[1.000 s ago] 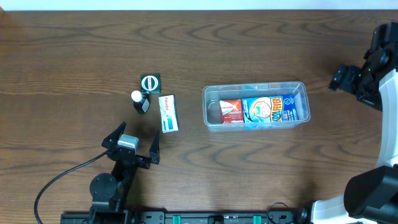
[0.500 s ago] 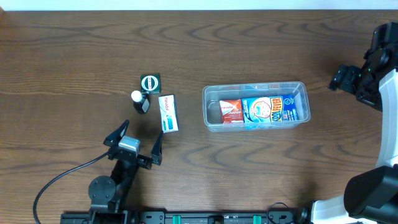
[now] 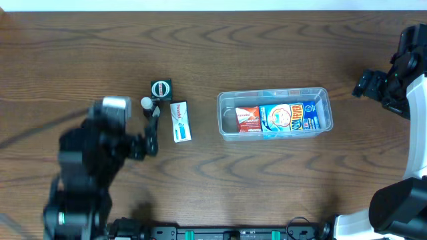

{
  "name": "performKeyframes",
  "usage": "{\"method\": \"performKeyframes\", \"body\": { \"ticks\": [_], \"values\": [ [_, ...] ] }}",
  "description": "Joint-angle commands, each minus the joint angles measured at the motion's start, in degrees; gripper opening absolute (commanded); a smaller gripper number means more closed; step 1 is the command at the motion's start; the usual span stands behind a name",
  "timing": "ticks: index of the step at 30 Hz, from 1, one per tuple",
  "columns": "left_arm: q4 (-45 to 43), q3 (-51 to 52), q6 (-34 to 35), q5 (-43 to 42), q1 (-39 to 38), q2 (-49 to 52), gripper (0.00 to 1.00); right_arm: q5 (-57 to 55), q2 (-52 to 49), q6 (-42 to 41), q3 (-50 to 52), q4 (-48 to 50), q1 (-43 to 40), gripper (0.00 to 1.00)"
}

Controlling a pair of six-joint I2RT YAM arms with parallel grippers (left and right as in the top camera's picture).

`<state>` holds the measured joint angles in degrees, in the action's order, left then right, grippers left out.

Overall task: Pack container
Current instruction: 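Move the left gripper over the white-capped dark bottle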

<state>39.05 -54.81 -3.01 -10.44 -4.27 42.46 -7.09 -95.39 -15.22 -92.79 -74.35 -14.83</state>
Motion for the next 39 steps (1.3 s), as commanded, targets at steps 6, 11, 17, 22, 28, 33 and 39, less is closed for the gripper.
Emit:
{"method": "performKeyframes", "body": {
  "ticks": [6,11,17,22,28,33,39],
  "values": [
    [14.8,-16.2,0.2,0.1,0.2,27.3,0.98,-0.2,0.1,0.7,0.0,0.0,-0.5,0.99],
    [16.5,-21.8,0.0,0.3,0.4,38.3,0.98,-0.2,0.1,0.7,0.0,0.0,-0.5,0.99],
    [14.3,-22.4,-3.1,1.1,2.7,44.2,0.98,-0.2,0.1,0.7,0.0,0.0,-0.5,0.99],
    [13.1,-22.4,-8.8,2.4,4.9,45.3,0.98,-0.2,0.1,0.7,0.0,0.0,-0.5,0.99],
    [10.8,-22.4,-8.7,0.3,5.2,45.3,0.98,-0.2,0.1,0.7,0.0,0.0,-0.5,0.99],
    [9.0,-22.4,-8.7,-0.9,5.2,45.3,0.98,-0.2,0.1,0.7,0.0,0.0,-0.5,0.99],
    [7.5,-22.3,-8.7,-0.9,5.2,45.5,0.98,-0.2,0.1,0.7,0.0,0.0,-0.5,0.99]
  ]
}}
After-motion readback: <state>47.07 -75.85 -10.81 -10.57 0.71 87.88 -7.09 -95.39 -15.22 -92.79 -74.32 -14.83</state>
